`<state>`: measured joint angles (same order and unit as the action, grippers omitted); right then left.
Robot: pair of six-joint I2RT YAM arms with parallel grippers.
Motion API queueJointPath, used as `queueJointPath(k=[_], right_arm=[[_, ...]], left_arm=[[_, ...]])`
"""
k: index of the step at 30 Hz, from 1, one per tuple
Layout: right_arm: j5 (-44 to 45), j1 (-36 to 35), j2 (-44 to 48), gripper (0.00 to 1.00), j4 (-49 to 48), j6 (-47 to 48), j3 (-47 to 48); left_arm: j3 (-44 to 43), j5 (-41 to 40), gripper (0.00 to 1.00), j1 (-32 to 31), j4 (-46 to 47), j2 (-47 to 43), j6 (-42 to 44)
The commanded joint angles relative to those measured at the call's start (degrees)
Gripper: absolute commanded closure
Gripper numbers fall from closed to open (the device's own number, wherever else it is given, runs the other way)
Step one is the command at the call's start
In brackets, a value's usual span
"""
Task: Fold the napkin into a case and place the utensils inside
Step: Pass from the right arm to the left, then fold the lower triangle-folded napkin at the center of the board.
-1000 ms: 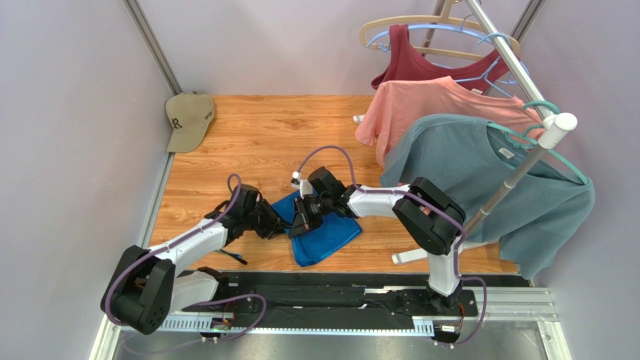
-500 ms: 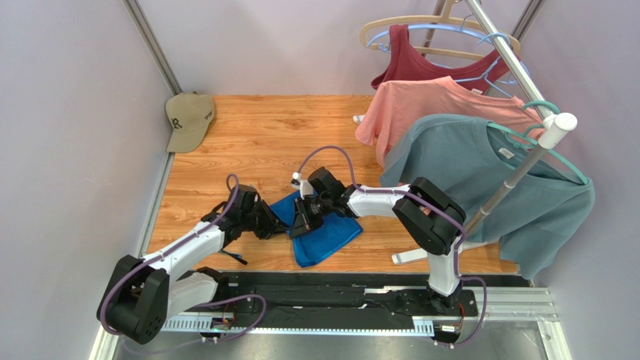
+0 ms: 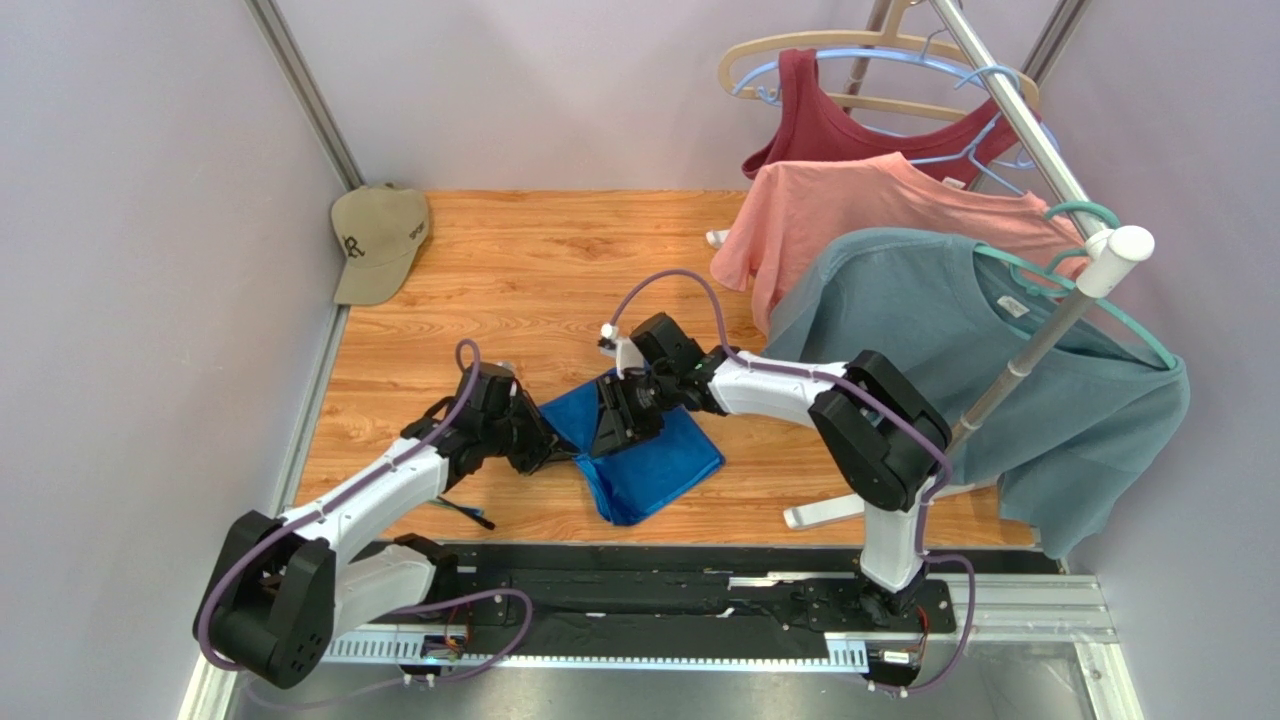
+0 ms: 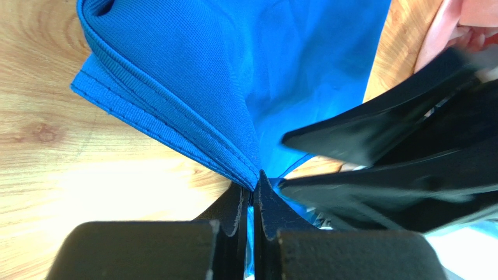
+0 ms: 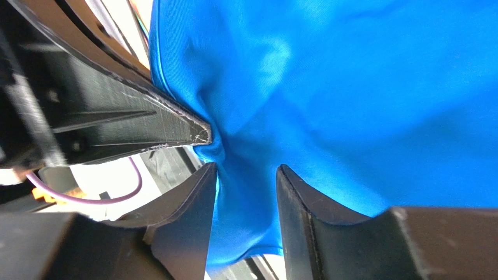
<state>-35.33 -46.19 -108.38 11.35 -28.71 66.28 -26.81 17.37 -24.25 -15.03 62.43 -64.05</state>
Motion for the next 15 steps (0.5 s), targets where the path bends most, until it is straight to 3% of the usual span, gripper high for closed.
queueJointPath(k=[1, 9, 12, 13, 15], right_arm=[[0.53, 1.81, 3.26, 0.52, 2.36, 2.96, 2.63], [-1.5, 3.3, 1.59, 0.51, 1.04, 2.34, 2.72], [1.75, 4.18, 0.37, 0.63, 1.3, 3.04, 3.06], [2.11, 4.18, -0.51, 0.78, 1.82, 4.0, 3.76], [2.37, 4.18, -2.61, 0.93, 1.92, 4.71, 4.99]], left_arm=[[-2.2, -0.4, 1.0, -0.18, -1.85, -0.3, 2.18], [-3.51, -0.05, 1.0, -0.18, -2.11, 0.58, 3.32], [-4.3, -0.14, 1.0, -0.18, -2.55, 0.76, 3.76], [-4.65, -0.14, 1.0, -0.18, -2.81, 0.76, 3.93], [-5.09, -0.23, 1.0, -0.18, -3.16, 1.02, 4.46]])
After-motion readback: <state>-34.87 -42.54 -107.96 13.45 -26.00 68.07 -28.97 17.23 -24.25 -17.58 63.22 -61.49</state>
